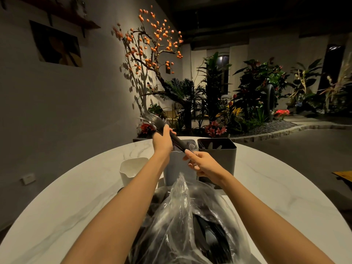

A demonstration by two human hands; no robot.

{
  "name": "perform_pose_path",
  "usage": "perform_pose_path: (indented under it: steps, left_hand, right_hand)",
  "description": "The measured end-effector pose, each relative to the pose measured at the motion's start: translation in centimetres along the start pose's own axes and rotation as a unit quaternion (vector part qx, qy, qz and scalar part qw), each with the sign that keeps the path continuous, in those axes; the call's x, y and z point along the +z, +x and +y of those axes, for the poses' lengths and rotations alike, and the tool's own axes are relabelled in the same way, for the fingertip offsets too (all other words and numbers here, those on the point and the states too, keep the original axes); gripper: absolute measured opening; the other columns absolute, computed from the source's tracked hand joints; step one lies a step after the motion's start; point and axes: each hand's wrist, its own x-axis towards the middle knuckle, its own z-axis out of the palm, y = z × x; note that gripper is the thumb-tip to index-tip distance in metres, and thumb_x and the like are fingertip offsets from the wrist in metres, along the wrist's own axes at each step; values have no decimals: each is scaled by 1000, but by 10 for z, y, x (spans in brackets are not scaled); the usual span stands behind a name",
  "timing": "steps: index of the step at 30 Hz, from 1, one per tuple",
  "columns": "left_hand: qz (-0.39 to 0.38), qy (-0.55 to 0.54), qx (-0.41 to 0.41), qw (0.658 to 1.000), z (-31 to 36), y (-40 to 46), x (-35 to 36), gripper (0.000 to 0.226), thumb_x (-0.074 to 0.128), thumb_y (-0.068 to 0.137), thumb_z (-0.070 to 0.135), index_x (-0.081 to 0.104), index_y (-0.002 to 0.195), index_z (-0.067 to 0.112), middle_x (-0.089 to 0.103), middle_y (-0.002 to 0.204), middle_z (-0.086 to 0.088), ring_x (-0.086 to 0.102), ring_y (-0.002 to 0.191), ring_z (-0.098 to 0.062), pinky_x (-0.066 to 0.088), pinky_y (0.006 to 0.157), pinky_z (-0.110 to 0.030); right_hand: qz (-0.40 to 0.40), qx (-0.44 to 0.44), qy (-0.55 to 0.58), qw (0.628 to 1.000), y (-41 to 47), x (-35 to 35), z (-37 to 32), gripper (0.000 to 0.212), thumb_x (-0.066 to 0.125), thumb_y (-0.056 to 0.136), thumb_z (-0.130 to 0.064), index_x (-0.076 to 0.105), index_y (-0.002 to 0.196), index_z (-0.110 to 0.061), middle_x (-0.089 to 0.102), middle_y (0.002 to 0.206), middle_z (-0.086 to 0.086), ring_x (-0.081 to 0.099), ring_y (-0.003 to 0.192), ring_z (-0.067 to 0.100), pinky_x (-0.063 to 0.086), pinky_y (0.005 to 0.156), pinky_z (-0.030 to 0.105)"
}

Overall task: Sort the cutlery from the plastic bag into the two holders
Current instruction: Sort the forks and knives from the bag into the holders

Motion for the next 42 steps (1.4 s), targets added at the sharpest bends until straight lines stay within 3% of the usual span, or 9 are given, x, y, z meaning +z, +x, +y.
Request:
perform_pose_path:
  steps: [6,9,12,16,19,24,29,39,42]
  left_hand:
    - [87,5,-13,996,-4,9,-4,30,47,98,42,55,80,20,69,93,-5,62,84,-19,46,77,-30]
    - [63,99,2,993,-19,8,-5,38,51,94,50,63,77,18,69,97,-8,63,90,-23,49,83,-34]
    - [2,275,46,960,-24,10,-7,37,59,92,40,65,100,4,64,111,-10,58,106,-28,47,91,-38]
    - [-52,351,67,933,-13,13,-7,39,72,85,32,65,109,2,67,107,-13,61,103,-28,46,82,-32]
    - [-76,326,73,939,-12,11,-9,51,79,78,32,58,116,5,65,106,-9,57,94,-21,45,79,-29]
    - [-65,295,132,944,-14,9,-14,69,80,76,30,47,134,11,57,130,-10,54,117,-26,45,94,-32]
    - [-41,252,189,948,-10,4,-14,41,76,81,25,61,115,10,63,115,-8,56,98,-15,41,72,-12]
    - [-53,238,164,956,-13,4,-19,17,69,87,28,61,97,17,62,96,0,60,83,-14,48,64,-18]
    - [-25,228,178,957,-8,7,-21,24,62,92,29,64,105,9,65,94,-3,65,74,-14,50,63,-21]
  right_hand:
    - [72,11,63,995,3,-11,15,38,48,97,-45,66,97,-11,45,58,-4,30,44,3,24,41,14]
    - [89,26,65,994,4,-11,20,37,47,98,-43,66,95,-12,43,57,-4,29,43,4,23,41,15]
    - [84,30,59,994,3,-8,23,35,46,99,-40,65,94,-12,43,56,-3,29,42,3,22,40,15]
    - [81,31,43,995,4,-7,23,33,46,100,-39,65,94,-12,45,57,-3,29,41,2,22,39,15]
    - [85,37,19,996,5,-7,22,33,46,100,-37,67,96,-12,47,59,-2,30,43,4,24,40,15]
    - [65,34,-5,997,1,-4,18,29,47,100,-34,66,98,-12,47,63,1,30,47,6,25,40,15]
    - [54,36,4,998,-1,1,13,30,48,100,-33,65,103,-8,46,65,3,27,44,6,22,39,14]
    - [75,52,11,996,-3,2,6,32,43,102,-32,65,105,-9,49,71,4,33,51,7,26,40,13]
    - [74,54,16,996,-3,1,6,28,44,102,-29,65,102,-10,49,69,4,33,50,7,26,38,12]
